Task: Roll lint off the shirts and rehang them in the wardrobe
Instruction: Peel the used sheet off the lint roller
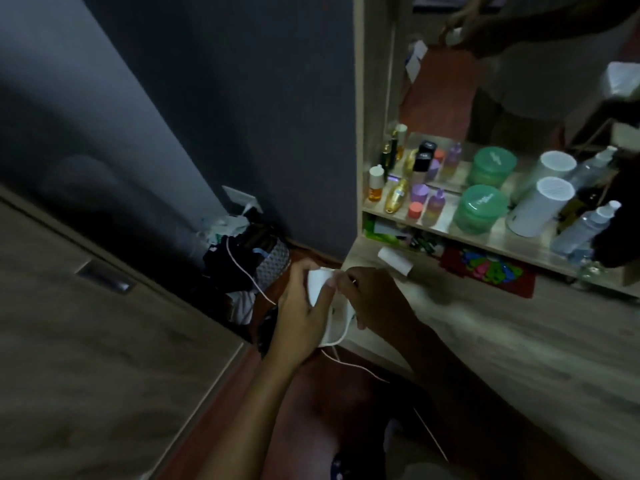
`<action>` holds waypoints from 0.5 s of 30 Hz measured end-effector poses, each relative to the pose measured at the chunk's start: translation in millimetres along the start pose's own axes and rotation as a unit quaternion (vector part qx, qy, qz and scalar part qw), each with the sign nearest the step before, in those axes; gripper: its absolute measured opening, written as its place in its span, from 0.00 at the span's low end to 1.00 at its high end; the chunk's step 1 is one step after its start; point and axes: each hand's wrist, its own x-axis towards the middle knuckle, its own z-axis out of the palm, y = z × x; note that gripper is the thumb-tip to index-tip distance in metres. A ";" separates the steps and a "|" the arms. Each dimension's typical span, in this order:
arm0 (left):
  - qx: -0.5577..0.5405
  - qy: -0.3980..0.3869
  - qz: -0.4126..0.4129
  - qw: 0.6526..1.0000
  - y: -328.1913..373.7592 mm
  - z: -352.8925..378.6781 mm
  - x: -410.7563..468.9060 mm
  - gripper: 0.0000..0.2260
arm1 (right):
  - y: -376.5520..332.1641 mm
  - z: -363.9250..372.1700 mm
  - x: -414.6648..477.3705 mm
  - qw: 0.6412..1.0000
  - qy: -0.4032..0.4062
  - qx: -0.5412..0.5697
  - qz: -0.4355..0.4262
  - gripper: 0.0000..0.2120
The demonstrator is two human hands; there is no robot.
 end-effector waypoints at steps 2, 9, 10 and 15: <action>-0.045 0.026 -0.021 0.998 -6.6 -10.8 -7.3 0.10 | -14.2 12.5 -7.6 0.997 0.038 -0.019 -0.065 0.22; -0.067 0.032 -0.086 0.994 -11.6 -32.1 -21.6 0.07 | -42.1 38.4 -19.3 0.994 0.045 -0.069 -0.076 0.22; -0.066 0.026 -0.086 0.994 -12.6 -32.3 -19.6 0.07 | -43.0 39.0 -20.5 0.993 0.059 -0.068 -0.074 0.21; -0.085 0.017 -0.079 0.993 -9.5 -16.5 2.2 0.06 | -26.6 28.2 -7.9 0.998 0.059 -0.008 0.002 0.17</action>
